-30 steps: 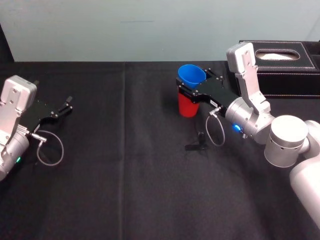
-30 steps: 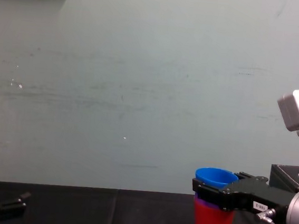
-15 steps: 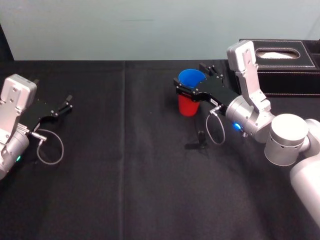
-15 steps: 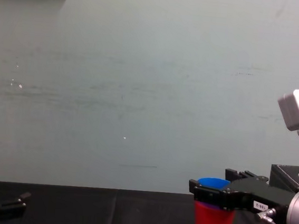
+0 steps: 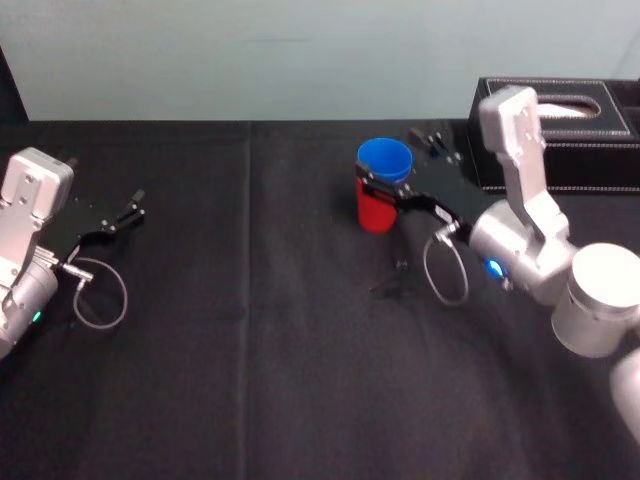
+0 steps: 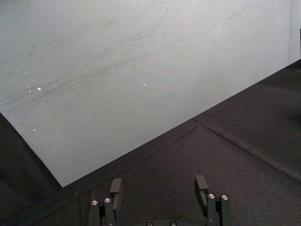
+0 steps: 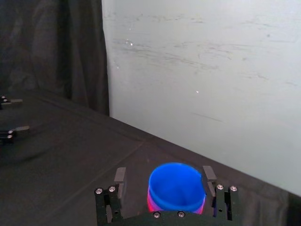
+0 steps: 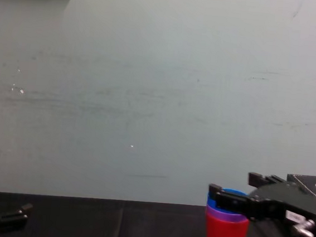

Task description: Stack the three plastic cups sequentially using one hand.

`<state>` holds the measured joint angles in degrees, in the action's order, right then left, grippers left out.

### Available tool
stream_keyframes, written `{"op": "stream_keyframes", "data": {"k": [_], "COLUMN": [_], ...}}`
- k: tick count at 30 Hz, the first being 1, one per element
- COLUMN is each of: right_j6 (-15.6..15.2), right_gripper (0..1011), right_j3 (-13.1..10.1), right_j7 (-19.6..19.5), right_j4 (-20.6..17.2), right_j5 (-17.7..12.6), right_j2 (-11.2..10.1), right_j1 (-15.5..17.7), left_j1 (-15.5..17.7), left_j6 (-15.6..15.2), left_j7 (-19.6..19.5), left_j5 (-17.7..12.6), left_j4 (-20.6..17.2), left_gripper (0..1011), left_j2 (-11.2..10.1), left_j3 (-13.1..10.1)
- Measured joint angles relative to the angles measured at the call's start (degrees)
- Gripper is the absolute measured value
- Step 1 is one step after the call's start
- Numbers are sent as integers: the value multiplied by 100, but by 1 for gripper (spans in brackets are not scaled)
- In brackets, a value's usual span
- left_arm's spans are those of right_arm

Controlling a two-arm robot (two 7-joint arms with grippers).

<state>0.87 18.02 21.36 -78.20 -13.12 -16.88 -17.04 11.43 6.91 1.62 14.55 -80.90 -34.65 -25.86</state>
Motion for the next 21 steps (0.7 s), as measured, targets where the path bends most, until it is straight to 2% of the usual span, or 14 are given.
{"op": "stream_keyframes", "data": {"k": [6,10,14,15,19,21], "right_j6": [-5,159,396,396,755,797], "right_gripper": [1000,1000,1002,1002,1000,1002], "right_j3": [-225,-386,-515,-515,-638,-653], "right_j7": [-139,-239,-362,-362,-488,-508], "right_j4": [-636,-918,-1022,-1022,-1043,-1043], "right_j5": [-184,-256,-255,-255,-178,-161], "right_j2": [-185,-297,-316,-316,-248,-228], "right_j1": [680,1196,1563,1563,1908,1948], "left_j1": [0,0,0,0,-1,0], "left_j6": [0,0,0,0,0,0], "left_j7": [0,0,0,0,0,0], "left_j5": [0,0,0,0,0,0], "left_j4": [0,0,0,0,0,0], "left_gripper": [1005,1005,1005,1005,1005,1005], "left_j2": [0,0,0,0,0,1], "left_j3": [0,0,0,0,0,0]}}
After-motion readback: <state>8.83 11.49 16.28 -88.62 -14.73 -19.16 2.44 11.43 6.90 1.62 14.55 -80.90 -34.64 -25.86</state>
